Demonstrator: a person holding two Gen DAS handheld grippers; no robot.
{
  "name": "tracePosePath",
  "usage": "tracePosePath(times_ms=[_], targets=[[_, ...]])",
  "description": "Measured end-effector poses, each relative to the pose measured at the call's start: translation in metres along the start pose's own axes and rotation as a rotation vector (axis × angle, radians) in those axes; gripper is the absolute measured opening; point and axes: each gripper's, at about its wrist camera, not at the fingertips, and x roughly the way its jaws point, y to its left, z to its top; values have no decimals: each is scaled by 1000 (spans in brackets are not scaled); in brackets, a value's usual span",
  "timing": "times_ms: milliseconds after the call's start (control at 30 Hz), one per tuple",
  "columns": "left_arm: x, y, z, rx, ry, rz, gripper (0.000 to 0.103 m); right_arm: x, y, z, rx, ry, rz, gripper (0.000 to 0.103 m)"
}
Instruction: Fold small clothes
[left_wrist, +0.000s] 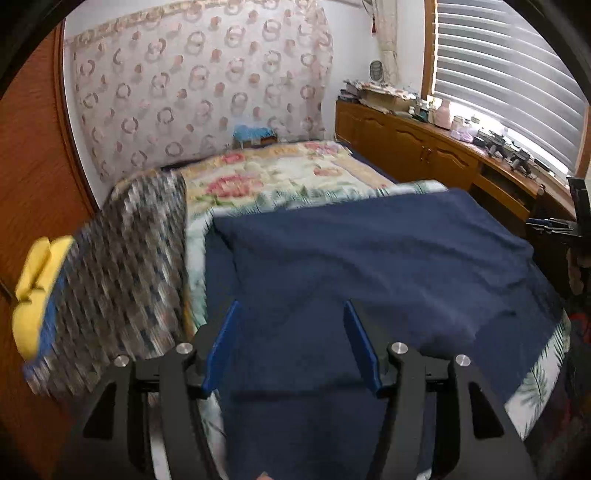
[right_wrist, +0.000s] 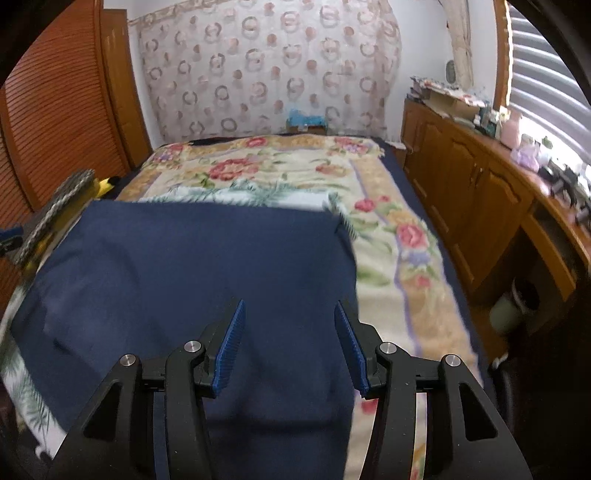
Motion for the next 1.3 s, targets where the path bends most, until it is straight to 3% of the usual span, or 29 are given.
tracePosePath(times_ms=[233,533,700,933,1300], targets=[[20,-3,-44,-22,89,11,57,-11,-4,-50,86,44,47,51],[39,3,-58,-76,142,61,57,2,-7,-53,144,39,-24,51],[39,3,-62,-93,125,63,57,16,0,-55,145,72,-18,51],[34,5,-71,-104,114,69,57,20,8,-60,90,55,-75,51],[39,14,-59,-221,99,-7,56,21,11,-64,78,46,-94,52]])
